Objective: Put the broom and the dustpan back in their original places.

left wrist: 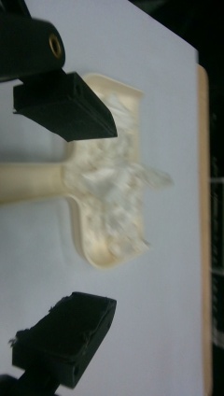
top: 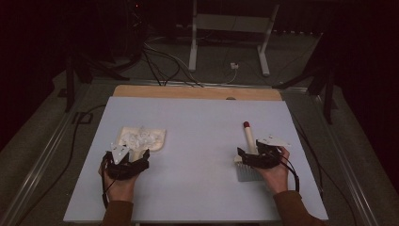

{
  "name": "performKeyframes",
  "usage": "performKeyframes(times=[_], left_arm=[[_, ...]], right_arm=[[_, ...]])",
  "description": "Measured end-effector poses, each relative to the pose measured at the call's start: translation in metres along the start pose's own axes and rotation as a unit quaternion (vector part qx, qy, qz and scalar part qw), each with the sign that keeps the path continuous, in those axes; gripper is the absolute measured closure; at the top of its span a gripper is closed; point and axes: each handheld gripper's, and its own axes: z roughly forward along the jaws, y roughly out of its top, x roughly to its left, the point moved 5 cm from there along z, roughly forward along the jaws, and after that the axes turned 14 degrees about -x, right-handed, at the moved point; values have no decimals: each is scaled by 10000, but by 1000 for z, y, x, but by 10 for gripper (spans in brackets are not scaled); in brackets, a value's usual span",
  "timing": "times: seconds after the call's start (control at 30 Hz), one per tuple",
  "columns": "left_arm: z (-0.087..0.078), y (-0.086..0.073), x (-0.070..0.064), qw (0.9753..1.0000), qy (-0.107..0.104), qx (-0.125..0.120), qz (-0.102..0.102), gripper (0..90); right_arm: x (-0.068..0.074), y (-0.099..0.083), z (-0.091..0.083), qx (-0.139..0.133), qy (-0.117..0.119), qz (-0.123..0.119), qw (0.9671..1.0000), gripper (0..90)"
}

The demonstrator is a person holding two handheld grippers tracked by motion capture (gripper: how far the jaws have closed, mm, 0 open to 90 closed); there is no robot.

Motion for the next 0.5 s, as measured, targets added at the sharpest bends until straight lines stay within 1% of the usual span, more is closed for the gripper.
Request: performKeyframes(times=[0.07,0.13,0.2,0.23,0.3,0.4,0.43,0.5], left_arm=[[-1,4,-3,9998,-170,-91,-8,107],[-2,6,-7,9993,-323,-167,-2,68],[-2,7,-11,9987,-468,-218,-50,18],[-2,7,-13,9984,-515,-246,-64,14],[-2,7,-17,9980,-564,-280,-36,7],[-3,8,-22,9974,-649,-314,6,5],[-3,9,-23,9972,-671,-334,1,5],[-3,9,-24,9970,-696,-344,-6,5]], right_arm=[[7,2,-3,-193,52,63,9998,138],[14,3,-4,-358,66,50,9993,123],[21,3,-5,-456,56,44,9989,109],[25,3,-5,-496,69,58,9987,103],[33,2,-6,-544,61,-6,9985,96],[43,1,-6,-677,84,-207,9975,86],[45,1,-6,-713,92,-281,9970,78],[48,-1,-4,-693,145,-307,9970,71]])
